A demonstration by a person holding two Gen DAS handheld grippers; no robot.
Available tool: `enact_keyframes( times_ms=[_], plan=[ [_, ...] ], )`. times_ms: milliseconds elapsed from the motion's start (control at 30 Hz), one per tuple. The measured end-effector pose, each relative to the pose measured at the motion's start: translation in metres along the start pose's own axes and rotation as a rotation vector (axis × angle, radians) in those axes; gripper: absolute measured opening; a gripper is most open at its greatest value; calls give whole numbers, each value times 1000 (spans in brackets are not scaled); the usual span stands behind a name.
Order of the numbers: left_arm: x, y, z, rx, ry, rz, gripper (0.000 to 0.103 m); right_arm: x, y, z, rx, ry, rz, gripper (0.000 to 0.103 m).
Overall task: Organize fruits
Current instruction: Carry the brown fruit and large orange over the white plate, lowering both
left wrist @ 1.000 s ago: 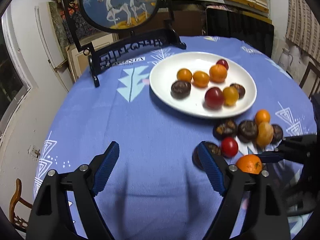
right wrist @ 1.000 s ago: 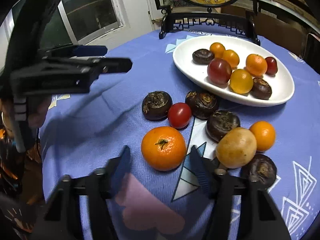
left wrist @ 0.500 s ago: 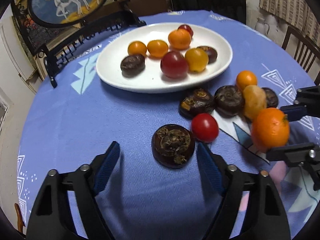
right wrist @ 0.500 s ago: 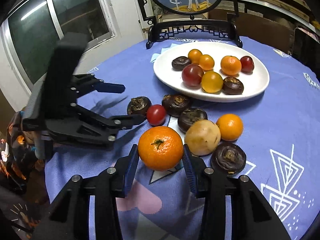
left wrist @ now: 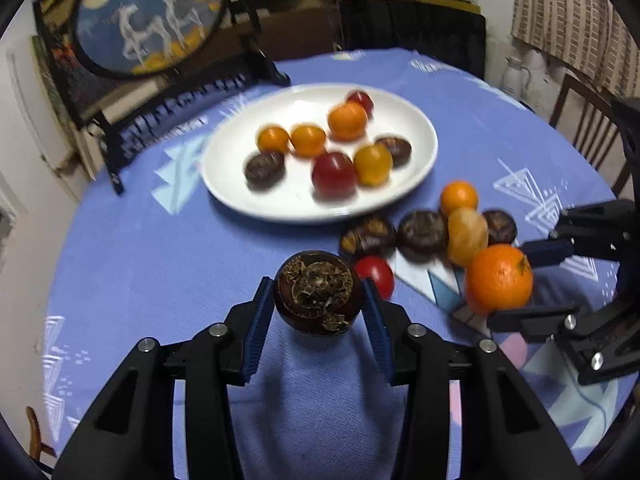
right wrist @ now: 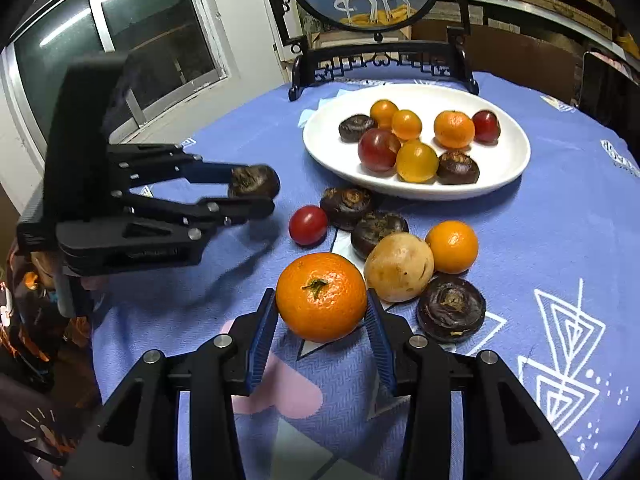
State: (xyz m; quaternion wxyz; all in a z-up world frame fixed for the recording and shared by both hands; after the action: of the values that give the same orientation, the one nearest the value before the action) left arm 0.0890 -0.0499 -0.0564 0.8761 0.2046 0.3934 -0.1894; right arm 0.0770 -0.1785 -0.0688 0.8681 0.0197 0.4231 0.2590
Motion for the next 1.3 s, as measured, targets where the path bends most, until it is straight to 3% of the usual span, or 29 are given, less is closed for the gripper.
enact_keyframes(
  times_ms=[233, 533, 1300],
  plan=[
    [-34, 3, 36, -34, -101, 134, 43, -42, 4, 33, -18, -126, -11, 44],
    [-42, 15, 71, -128, -151, 206, 43, -77, -9, 72, 15, -262, -19, 44],
    [11, 31, 84, -160, -93, 193, 43, -35, -34, 89, 54, -220, -17, 44]
  ],
)
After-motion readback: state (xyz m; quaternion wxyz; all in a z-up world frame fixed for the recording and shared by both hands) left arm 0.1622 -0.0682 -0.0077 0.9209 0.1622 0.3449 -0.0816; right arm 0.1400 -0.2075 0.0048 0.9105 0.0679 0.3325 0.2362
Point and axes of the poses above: each gripper's, at about its wrist camera, not at the fingertips, and x roughly the way its jaws point, y to its left, z to its top, the point moved 3 cm from there along x, roughly the way its jaws point, and after that the axes turned 7 degrees about x, right-handed, at the moved point
